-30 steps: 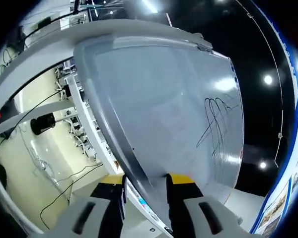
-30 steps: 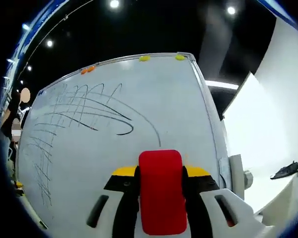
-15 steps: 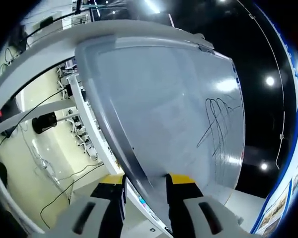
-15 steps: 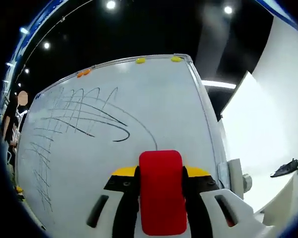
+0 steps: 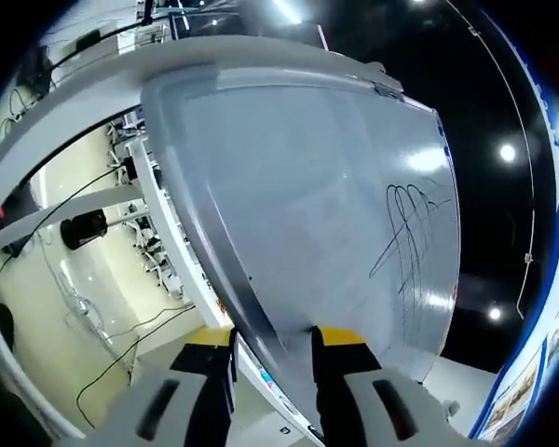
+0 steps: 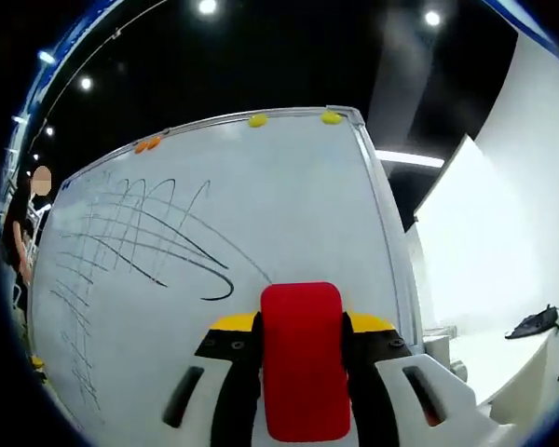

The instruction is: Wipe the writing off the whiteboard with the eraser

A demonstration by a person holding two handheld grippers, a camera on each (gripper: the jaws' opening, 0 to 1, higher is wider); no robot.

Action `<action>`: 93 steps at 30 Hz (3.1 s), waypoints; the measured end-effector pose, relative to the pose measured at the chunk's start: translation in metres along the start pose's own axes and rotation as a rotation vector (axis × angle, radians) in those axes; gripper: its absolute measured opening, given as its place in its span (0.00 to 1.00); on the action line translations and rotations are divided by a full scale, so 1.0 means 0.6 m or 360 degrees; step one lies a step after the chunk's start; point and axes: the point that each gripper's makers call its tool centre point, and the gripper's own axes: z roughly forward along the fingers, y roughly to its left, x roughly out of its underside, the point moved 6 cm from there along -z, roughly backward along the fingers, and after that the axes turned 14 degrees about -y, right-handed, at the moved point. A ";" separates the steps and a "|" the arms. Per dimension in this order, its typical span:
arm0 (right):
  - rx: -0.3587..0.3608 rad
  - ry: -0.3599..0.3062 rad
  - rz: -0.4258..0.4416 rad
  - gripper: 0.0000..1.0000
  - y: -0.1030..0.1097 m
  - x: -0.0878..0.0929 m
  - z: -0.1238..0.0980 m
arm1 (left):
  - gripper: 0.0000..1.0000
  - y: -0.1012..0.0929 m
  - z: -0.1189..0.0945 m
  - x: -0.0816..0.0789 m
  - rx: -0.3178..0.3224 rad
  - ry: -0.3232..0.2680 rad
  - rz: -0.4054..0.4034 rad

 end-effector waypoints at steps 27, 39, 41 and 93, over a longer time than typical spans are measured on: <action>0.0073 0.0019 0.0061 0.36 0.019 -0.019 0.012 | 0.33 -0.003 -0.003 0.004 0.0025 -0.0039 -0.0032; 0.0144 -0.0001 0.0136 0.36 0.039 -0.017 0.014 | 0.33 -0.004 -0.004 0.004 0.0027 -0.0045 -0.0033; 0.0154 -0.0008 0.0141 0.36 0.043 -0.017 0.012 | 0.33 -0.004 -0.005 0.004 0.0028 -0.0048 -0.0037; -0.0139 -0.0071 -0.0160 0.36 0.296 -0.038 0.021 | 0.33 -0.003 -0.005 0.004 0.0005 -0.0073 -0.0116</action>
